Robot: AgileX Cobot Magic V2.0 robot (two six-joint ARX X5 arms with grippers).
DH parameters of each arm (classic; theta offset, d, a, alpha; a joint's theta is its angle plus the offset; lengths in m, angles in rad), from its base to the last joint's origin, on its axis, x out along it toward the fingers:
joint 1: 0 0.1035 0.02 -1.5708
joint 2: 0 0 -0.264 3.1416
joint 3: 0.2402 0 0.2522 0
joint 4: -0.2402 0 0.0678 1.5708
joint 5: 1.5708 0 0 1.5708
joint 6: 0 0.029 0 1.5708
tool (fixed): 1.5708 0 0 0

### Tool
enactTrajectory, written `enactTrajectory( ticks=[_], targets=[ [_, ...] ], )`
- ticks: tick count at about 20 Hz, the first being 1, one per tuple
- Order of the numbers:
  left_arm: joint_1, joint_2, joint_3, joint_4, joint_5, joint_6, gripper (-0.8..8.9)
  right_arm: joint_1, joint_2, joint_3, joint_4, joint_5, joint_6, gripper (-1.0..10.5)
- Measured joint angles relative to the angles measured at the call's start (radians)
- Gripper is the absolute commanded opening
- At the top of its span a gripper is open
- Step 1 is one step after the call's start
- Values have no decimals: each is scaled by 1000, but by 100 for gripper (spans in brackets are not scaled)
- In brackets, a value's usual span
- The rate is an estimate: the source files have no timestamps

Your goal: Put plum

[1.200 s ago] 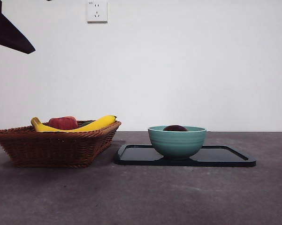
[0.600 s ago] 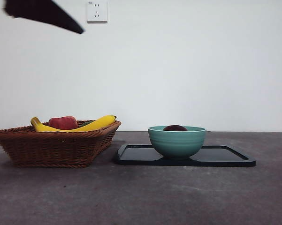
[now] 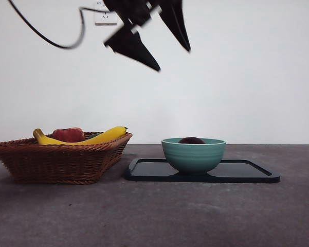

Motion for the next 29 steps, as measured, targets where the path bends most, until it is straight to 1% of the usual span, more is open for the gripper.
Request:
enactTrajectory(
  ticks=[5,8,13,20,29],
  targets=[
    [-31,160,95,10,-77,39,374,0,0,0,0,1,0,202],
    [-48,227,105,21,-118,66,374,0,0,0,0,1,0,202],
    [-65,300,105,51,-154,97,374,0,0,0,0,7,0,202],
    [-74,358,105,72,-170,111,374,0,0,0,0,7,0,202],
    [-79,384,106,79,-171,124,374,0,0,0,0,7,0,202]
  ],
)
